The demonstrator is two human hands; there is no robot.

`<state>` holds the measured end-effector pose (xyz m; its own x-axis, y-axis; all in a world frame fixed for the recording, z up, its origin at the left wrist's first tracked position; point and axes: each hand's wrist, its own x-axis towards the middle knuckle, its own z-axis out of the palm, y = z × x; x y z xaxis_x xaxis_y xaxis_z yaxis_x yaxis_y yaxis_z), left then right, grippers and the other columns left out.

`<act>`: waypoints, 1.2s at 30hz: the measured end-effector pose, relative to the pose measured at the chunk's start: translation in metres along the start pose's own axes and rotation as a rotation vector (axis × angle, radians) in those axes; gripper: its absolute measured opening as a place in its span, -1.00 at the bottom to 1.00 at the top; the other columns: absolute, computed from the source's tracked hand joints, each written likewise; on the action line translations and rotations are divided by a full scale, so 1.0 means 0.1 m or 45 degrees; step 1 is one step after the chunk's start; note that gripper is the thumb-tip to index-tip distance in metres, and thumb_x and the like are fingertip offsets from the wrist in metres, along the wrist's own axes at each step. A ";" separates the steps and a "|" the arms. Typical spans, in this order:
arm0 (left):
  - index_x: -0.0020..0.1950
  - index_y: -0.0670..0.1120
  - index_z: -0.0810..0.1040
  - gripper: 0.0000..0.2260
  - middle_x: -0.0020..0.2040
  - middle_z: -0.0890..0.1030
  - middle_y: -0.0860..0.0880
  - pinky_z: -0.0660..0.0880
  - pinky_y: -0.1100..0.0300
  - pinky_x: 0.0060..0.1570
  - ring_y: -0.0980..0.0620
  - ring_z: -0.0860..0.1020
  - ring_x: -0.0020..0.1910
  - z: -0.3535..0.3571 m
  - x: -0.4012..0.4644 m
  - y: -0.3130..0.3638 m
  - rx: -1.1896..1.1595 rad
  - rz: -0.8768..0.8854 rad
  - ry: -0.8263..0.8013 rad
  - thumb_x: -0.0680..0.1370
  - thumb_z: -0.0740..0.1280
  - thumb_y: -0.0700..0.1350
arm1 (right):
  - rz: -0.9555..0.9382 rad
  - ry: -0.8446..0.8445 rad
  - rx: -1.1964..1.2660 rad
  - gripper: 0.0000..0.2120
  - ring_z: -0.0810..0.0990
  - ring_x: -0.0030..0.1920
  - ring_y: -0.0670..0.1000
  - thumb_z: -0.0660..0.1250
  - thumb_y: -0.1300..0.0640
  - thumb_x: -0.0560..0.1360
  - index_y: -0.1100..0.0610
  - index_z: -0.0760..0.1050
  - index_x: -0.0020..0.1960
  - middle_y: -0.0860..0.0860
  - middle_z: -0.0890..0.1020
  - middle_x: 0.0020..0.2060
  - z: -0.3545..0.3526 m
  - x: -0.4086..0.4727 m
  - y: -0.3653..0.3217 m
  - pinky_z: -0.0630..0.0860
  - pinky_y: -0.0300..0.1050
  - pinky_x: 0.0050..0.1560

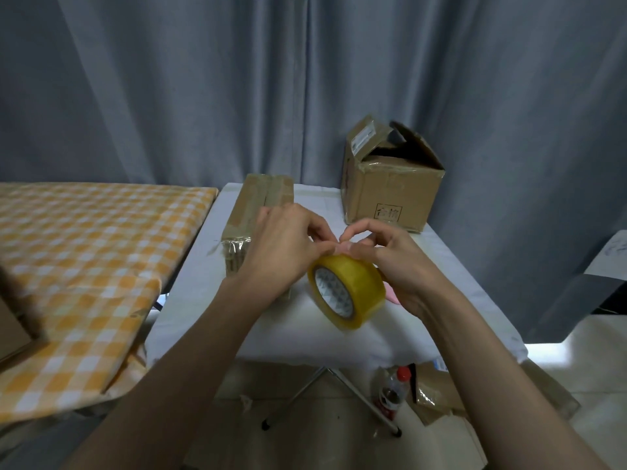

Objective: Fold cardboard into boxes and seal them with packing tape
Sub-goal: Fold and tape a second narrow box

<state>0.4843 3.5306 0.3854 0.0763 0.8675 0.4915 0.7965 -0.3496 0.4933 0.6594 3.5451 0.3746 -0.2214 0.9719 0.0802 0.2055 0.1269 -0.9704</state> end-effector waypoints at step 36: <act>0.24 -0.02 0.63 -0.75 0.24 0.60 -0.11 0.35 0.07 0.21 -0.16 0.50 0.23 -0.21 0.01 -0.34 0.226 -0.090 0.329 0.59 0.35 -0.01 | -0.334 -0.010 -0.785 -0.55 0.51 -0.05 0.16 0.36 0.29 0.51 -0.08 0.30 0.26 0.15 0.55 -0.07 0.03 0.37 0.35 0.51 0.09 -0.03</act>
<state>0.4452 3.5360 0.3841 -0.1197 0.7607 0.6380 0.8885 -0.2047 0.4108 0.6549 3.5849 0.3432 -0.3448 0.8921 0.2921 0.6506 0.4514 -0.6107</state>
